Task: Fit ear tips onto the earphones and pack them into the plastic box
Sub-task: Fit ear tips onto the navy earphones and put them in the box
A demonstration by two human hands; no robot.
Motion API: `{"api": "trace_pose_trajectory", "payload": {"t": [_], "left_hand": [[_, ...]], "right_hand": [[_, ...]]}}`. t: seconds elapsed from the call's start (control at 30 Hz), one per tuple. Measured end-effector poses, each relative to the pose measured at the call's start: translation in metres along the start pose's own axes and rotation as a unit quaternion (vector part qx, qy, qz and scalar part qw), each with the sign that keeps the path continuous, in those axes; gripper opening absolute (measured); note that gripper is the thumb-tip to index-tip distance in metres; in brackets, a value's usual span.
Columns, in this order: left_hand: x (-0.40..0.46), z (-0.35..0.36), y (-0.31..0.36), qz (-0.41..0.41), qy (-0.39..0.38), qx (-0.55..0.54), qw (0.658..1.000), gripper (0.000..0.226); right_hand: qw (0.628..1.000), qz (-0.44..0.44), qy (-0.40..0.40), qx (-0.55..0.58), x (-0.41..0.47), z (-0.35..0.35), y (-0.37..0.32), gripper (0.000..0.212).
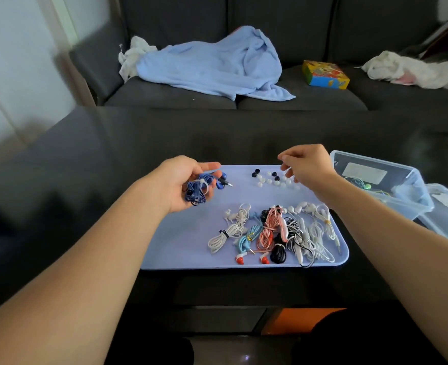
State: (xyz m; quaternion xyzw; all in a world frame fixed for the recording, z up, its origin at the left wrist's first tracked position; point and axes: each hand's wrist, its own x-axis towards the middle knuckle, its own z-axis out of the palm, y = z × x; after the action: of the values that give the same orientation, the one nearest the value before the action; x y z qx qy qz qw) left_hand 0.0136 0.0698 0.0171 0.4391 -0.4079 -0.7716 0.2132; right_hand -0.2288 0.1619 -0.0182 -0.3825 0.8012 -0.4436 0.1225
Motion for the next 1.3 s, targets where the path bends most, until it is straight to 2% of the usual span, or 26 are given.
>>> {"api": "trace_pose_trajectory", "payload": {"t": [0.07,0.13,0.27,0.37,0.43,0.63,0.9,1.3], "left_hand": [[-0.005,0.004,0.003,-0.006,-0.014,-0.077,0.997,0.032],[-0.006,0.011,0.003,0.003,-0.022,-0.06,0.998,0.032],[-0.002,0.02,-0.003,0.064,-0.039,0.091,0.993,0.018],[-0.003,0.022,-0.01,0.132,-0.051,0.249,0.958,0.024],[-0.004,0.023,-0.014,0.16,-0.05,0.305,0.937,0.025],[-0.004,0.018,-0.013,0.171,-0.029,0.28,0.944,0.022],[-0.008,0.019,-0.009,0.12,-0.039,0.181,0.975,0.027],[-0.013,0.027,-0.014,0.125,-0.069,0.203,0.969,0.023]], "right_hand": [[1.0,0.017,0.004,0.025,0.0,0.002,0.001,0.014],[0.999,0.018,0.004,0.028,-0.001,0.003,0.003,0.013],[1.0,-0.018,-0.001,-0.012,-0.001,0.01,0.009,0.011],[0.994,-0.074,-0.021,-0.078,0.0,0.023,0.009,0.013],[0.986,-0.104,-0.04,-0.126,0.003,0.034,0.007,0.017],[0.972,-0.097,-0.067,-0.202,0.012,0.06,0.009,0.026],[0.977,-0.066,-0.043,-0.199,0.016,0.067,0.011,0.007],[0.978,-0.043,-0.031,-0.202,0.015,0.069,0.008,0.008]]}}
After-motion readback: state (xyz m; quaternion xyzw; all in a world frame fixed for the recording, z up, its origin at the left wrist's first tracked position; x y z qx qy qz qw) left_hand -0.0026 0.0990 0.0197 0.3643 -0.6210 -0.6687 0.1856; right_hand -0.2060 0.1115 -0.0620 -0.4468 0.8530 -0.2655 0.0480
